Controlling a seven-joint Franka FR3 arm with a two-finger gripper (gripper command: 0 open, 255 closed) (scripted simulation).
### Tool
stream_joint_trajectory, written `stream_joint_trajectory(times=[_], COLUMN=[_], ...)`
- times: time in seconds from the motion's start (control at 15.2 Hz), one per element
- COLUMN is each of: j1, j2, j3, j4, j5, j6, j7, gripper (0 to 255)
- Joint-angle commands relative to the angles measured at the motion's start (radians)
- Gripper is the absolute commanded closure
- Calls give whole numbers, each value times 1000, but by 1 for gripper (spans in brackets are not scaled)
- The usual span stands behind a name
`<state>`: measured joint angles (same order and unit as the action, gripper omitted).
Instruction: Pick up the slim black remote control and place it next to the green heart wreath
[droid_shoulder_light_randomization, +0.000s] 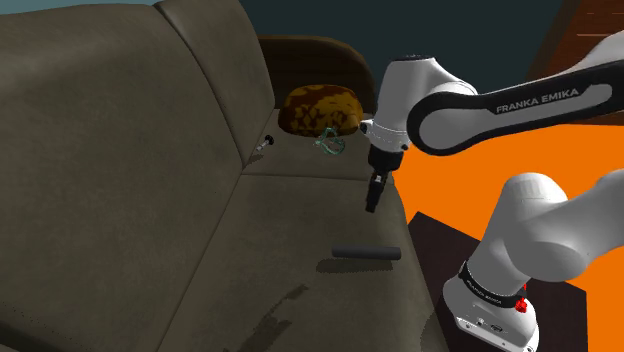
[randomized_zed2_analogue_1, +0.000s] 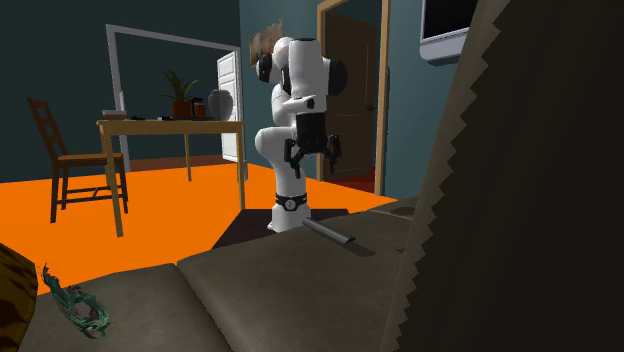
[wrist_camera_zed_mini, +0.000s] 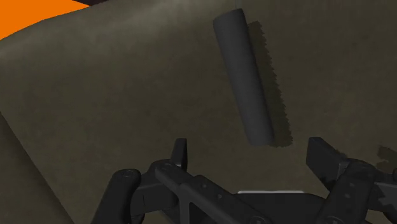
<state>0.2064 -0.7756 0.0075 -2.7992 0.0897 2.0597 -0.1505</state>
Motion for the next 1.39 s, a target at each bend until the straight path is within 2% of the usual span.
stream_joint_trajectory(times=[0.0,0.46,0.59,0.99,1.32], j1=[23,106,109,125,125], j2=[31,181,199,316,316], j3=[1,6,6,6,6], j4=[-50,-188,-196,-228,-228], j5=[3,15,18,38,38], j6=[64,288,313,462,462], j7=[-38,-163,-165,-175,-175], gripper=[0,0,0,0,0])
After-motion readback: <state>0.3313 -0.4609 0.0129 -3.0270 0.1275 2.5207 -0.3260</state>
